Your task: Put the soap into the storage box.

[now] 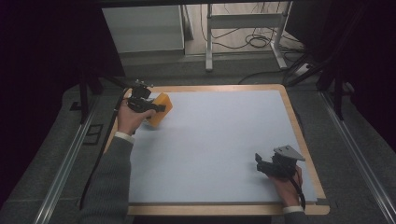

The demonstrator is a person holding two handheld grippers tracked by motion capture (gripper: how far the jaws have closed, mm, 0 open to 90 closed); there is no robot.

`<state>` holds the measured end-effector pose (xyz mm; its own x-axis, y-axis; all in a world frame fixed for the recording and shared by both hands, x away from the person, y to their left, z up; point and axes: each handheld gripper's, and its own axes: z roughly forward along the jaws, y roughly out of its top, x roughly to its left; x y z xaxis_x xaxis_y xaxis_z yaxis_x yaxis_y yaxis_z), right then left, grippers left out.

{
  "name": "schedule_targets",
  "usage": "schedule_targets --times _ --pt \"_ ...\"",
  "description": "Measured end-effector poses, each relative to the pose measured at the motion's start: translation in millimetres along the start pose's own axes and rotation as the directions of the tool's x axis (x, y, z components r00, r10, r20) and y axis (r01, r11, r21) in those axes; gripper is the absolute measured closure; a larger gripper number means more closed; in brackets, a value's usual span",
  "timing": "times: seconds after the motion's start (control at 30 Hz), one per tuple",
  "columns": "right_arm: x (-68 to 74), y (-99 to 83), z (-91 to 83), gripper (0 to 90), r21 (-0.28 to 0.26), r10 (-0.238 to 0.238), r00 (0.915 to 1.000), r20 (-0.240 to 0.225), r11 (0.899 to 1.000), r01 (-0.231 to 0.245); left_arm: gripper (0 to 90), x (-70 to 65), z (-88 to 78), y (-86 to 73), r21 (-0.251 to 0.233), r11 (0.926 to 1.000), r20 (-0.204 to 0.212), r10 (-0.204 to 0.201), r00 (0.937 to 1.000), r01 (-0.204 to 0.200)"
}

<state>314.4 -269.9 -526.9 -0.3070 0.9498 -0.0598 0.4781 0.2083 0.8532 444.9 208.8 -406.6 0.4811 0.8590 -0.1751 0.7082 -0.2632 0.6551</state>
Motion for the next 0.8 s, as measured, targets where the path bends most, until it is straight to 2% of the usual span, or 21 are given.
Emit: schedule_targets --times 0.23,0.37,0.57,0.63,0.8 --pt "0.0 0.0 -0.1 7.5 -0.001 0.001 1.0 0.001 1.0 -0.001 61.2 3.4 -0.8 6.5 -0.001 1.0 -0.008 -0.005 1.0 0.005" --pt "0.2 -0.1 -0.1 7.5 -0.003 0.0 1.0 0.004 1.0 0.0 61.2 8.1 -2.5 8.4 -0.014 0.9995 0.004 -0.027 0.9996 0.027" --pt "0.2 0.0 -0.1 7.5 0.0 0.0 1.0 0.003 1.0 0.0 61.2 16.6 -2.4 12.1 -0.018 0.9988 -0.018 -0.046 0.9988 0.046" --pt "0.3 0.0 -0.1 7.5 0.0 0.0 1.0 0.004 1.0 0.0 61.2 18.3 -0.5 14.0 -0.018 0.9988 -0.044 -0.047 0.998 0.046" --pt "0.1 -0.1 -0.1 7.5 -0.001 0.0 1.0 0.004 1.0 0.0 61.2 24.0 2.4 16.6 -0.018 0.998 -0.046 -0.062 0.997 0.061"
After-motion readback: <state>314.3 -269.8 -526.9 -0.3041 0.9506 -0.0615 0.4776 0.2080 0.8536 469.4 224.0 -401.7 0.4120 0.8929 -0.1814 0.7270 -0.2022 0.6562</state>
